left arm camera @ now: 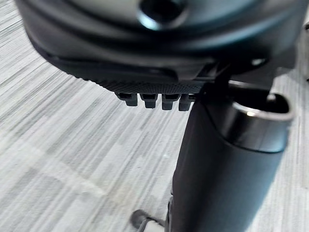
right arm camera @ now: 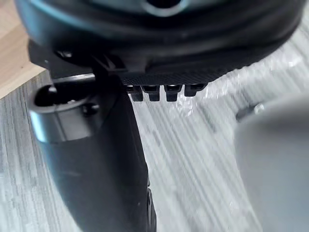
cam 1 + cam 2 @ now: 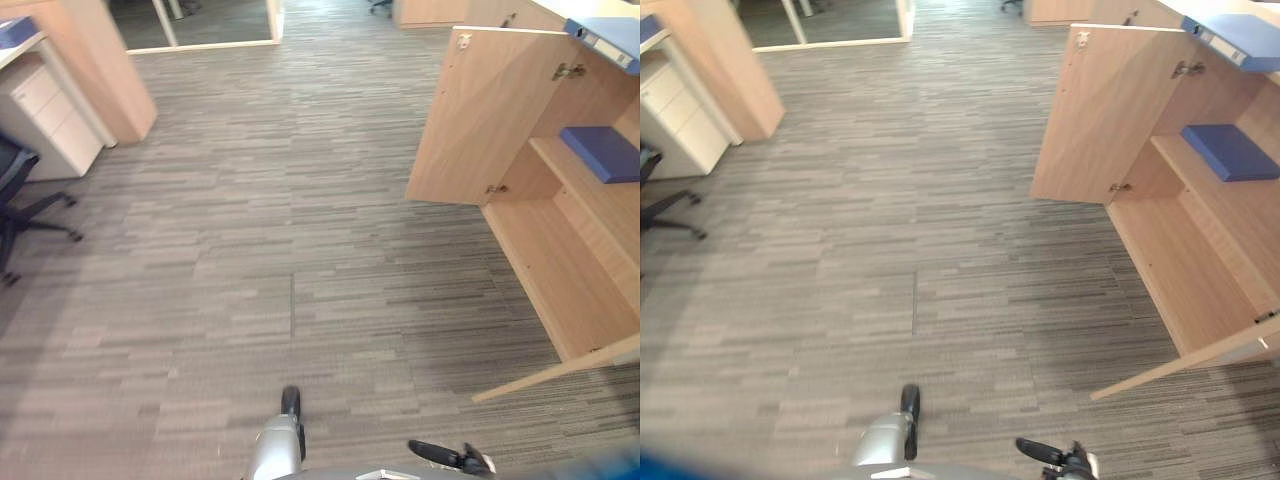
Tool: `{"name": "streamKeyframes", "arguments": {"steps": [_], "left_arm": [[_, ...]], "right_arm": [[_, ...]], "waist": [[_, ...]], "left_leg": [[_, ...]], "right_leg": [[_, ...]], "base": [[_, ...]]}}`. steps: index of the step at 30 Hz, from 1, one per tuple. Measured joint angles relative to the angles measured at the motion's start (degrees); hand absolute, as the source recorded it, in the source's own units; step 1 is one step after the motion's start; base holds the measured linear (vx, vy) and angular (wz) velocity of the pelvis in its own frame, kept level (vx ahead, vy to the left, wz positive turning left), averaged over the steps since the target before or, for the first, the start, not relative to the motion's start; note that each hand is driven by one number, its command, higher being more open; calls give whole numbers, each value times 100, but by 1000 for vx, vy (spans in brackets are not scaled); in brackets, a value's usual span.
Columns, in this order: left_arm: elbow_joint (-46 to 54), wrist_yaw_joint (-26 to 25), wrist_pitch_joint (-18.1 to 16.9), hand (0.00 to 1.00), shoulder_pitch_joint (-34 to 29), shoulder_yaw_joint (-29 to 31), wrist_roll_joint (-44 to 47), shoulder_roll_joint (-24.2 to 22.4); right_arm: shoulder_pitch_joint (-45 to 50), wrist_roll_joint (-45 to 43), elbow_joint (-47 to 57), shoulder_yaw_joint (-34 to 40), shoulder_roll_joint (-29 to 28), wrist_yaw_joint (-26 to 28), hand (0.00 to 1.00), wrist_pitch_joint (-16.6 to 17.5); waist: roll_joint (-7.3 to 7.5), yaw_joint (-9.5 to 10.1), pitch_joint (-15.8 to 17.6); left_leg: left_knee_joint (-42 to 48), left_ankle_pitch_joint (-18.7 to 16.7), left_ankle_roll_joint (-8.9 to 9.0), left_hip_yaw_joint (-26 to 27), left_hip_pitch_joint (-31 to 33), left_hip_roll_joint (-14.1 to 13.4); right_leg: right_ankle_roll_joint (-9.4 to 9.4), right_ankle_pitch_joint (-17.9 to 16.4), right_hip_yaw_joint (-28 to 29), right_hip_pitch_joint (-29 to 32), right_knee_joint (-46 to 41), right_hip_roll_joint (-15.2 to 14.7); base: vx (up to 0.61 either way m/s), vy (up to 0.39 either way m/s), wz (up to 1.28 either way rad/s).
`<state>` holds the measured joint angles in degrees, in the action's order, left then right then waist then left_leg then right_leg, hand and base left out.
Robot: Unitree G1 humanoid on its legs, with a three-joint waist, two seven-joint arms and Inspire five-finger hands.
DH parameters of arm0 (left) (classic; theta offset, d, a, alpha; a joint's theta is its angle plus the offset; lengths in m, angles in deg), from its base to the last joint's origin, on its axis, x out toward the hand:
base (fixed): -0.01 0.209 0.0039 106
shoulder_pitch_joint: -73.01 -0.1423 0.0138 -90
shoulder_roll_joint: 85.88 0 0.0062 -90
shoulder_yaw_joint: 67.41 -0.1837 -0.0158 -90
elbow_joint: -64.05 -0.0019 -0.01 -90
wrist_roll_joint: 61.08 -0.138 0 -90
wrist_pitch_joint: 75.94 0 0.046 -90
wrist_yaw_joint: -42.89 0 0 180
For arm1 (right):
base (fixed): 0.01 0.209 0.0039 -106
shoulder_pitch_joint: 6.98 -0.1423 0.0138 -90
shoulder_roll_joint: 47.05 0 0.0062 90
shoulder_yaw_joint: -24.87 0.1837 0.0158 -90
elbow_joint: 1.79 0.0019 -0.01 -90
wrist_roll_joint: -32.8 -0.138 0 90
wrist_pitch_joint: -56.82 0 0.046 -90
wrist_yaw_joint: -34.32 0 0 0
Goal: Walk over to the cabinet, pick up the folder, carry it to the office cabinet, place the folder inside the office cabinet, then close the office cabinet door
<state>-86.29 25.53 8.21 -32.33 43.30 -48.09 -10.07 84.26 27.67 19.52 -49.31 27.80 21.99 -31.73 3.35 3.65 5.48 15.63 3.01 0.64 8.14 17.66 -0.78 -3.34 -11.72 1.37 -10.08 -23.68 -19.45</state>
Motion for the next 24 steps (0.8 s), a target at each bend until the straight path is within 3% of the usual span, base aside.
{"name": "streamKeyframes", "arguments": {"steps": [1,2,3,4,5,6,8,9,11,13,14,15,17,18,19,20,21,22,23,24], "left_arm": [[33,23,-19,100,-5,-4,78,15],[138,56,-47,100,10,-35,203,-17],[192,92,-63,100,53,-64,222,-24],[264,173,-98,100,181,-187,211,-5],[295,208,-121,100,241,-258,187,3],[291,315,-159,100,384,-451,-43,36],[260,445,-136,100,570,-658,-243,108],[267,509,-133,100,671,-806,-363,162],[266,553,-116,100,809,-930,-530,200],[265,583,-114,100,1019,-1130,-688,187],[263,599,-107,100,1071,-1194,-713,175],[270,602,-107,100,1053,-1240,-720,142],[266,610,-102,100,1066,-1245,-730,132],[246,615,-100,100,1028,-1246,-736,125],[212,688,-92,100,1046,-1204,-728,105],[216,770,-76,100,1037,-924,-625,17],[273,799,-45,100,979,-578,-409,-68],[296,800,-38,100,923,-402,-147,-152],[289,829,-32,100,838,-202,365,-212],[290,859,-34,100,827,-187,464,-184]], "right_arm": [[6,0,30,48,7,13,100,-19],[23,2,180,41,68,10,100,-10],[-15,-2,250,40,101,11,100,-9],[-76,-1,392,22,146,7,100,0],[-95,-3,460,-26,175,-1,100,10],[-190,-3,579,-159,208,-8,100,86],[-297,-6,790,-305,146,-6,100,162],[-328,-2,951,-436,112,18,100,182],[-312,1,1042,-521,94,38,100,194],[-320,2,1052,-575,61,38,100,191],[-336,9,1057,-573,70,50,100,183],[-323,10,1053,-568,77,48,100,183],[-298,10,1045,-564,74,61,100,181],[-264,14,1035,-507,78,77,100,180],[-246,28,1001,-285,37,82,100,183],[-154,21,997,-121,6,80,100,183],[-19,-5,1065,-106,-8,82,100,179],[67,-29,1073,-111,26,85,100,197],[127,-185,1016,-121,121,89,100,194],[121,-190,974,-120,135,97,100,178]], "waist": [[-3,-3,-27],[-55,-50,-65],[-68,-104,-54],[-105,-163,-15],[-161,-169,17],[-273,-240,111],[-358,-342,300],[-360,-418,419],[-345,-432,465],[-262,-440,557],[-234,-445,619],[-237,-443,625],[-217,-445,619],[-258,-456,598],[-250,-491,606],[-278,-587,625],[-395,-592,635],[-496,-559,598],[-598,-417,545],[-585,-388,549]], "left_leg": [[3,-286,-184,158,-371,236],[-134,-493,-337,236,-705,432],[-205,-556,-416,236,-867,529],[-414,-604,-480,196,-1190,633],[-551,-627,-496,175,-1350,642],[-870,-655,-511,163,-1751,581],[-1173,-679,-478,197,-2218,491],[-1277,-706,-434,213,-2462,470],[-1374,-780,-325,243,-2632,477],[-1527,-937,-243,251,-2855,476],[-1527,-1077,-164,257,-2976,437],[-1484,-1216,-84,263,-3054,367],[-1301,-1522,156,290,-3175,138],[-1192,-1606,287,337,-3198,-20],[-487,-1681,413,387,-2980,-253],[945,-1746,521,418,-2536,-620],[2320,-1561,387,506,-2132,-1025],[3147,-1212,224,568,-1876,-1338],[4561,-1094,172,538,-1408,-1764],[4867,-1130,205,513,-1254,-1807]], "right_leg": [[296,631,-40,305,-896,-299],[717,1484,-275,635,-1789,-627],[798,1621,-448,869,-2339,-793],[861,1482,-825,1324,-3238,-935],[877,1281,-1043,1505,-3537,-921],[740,615,-1598,1873,-3829,-711],[355,8,-2237,2155,-3435,-296],[156,-181,-2573,2240,-2642,11],[153,-166,-2779,2397,-1418,340],[235,276,-2847,2588,61,595],[376,718,-2911,2602,506,621],[484,933,-2991,2586,550,632],[716,1093,-3105,2539,366,761],[889,895,-3148,2511,241,881],[914,683,-3229,2377,247,1042],[905,565,-3300,2021,495,1310],[939,508,-3235,1659,743,1642],[984,472,-3117,1450,907,1891],[1164,347,-2623,1051,1076,2304],[1203,291,-2432,899,1111,2368]], "base": [[592,429,-22],[561,420,-10],[503,387,8],[360,264,7],[483,319,-9],[369,217,-20],[363,152,-24],[368,65,-20],[232,5,-4],[263,-46,8],[323,-95,-3],[374,-149,-14],[413,-194,-16],[403,-215,-10],[582,-414,-3],[465,-375,-15],[469,-372,-39],[510,-215,-135],[526,-151,-156],[653,-104,-190]]}}
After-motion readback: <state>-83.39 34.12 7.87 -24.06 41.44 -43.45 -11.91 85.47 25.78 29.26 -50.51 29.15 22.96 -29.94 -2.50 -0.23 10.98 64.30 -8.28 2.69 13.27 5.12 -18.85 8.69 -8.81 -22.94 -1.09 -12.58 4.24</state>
